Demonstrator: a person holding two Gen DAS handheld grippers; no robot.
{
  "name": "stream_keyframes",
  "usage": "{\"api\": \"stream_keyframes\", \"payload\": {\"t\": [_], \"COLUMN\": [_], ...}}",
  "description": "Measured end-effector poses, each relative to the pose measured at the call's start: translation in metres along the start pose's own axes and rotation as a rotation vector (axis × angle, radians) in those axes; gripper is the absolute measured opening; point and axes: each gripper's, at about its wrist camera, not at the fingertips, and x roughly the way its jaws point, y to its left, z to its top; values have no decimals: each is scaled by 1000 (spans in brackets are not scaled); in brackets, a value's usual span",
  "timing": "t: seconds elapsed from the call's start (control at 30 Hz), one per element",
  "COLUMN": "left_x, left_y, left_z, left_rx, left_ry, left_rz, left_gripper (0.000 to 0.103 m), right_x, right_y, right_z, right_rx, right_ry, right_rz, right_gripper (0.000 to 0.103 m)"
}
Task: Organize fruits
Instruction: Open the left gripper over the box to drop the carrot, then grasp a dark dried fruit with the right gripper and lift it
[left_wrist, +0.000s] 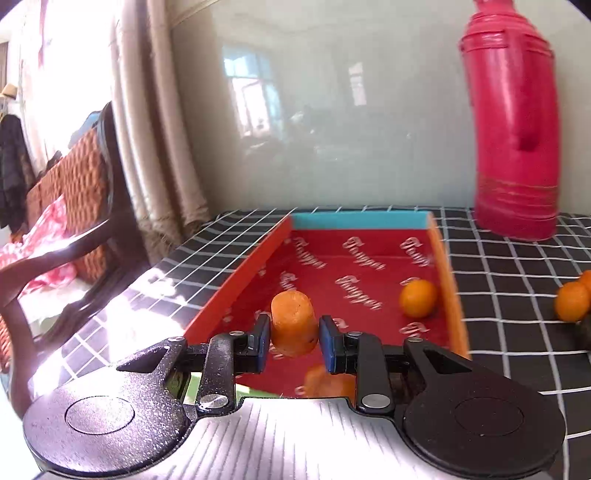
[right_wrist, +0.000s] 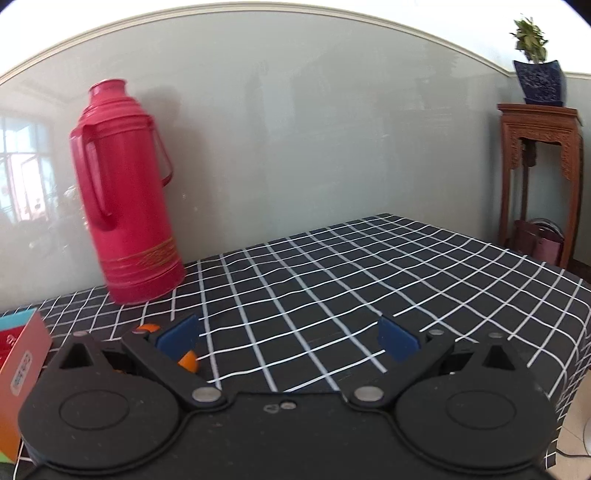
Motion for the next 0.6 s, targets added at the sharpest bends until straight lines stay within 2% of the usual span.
{"api": "stream_keyframes", "payload": {"t": [0.13,0.2,0.23,0.27,0.33,0.4,0.47,0.6], "left_x": [6,4,1,-2,-12,-21,-30,-41], "left_y": [12,17,20,22,21,25,32,48], "left_z": [-1,0,0,0,-1,0,0,-2], "left_rx": [-34,-43,-49,-52,-27,-38,-67,-100], "left_ry": [40,33,23,8,-46,-87,-115,-155], "left_rz": [44,56,59,42,92,82,60,61], "left_gripper": [30,55,78,85,89,94,96,99], "right_x": [4,7,8,9,11,12,15,22], "right_y": [11,17,18,20,22,23,25,32], "right_z": [-4,-5,-5,-6,-7,-8,-9,-12], "right_rx": [-33,-46,-49,-52,-54,-52,-52,-59], "right_ry": [29,49,57,63,73,80,93,132], "right_rz": [29,40,44,47,54,69,84,139], "right_gripper": [97,97,97,97,97,97,97,97]}}
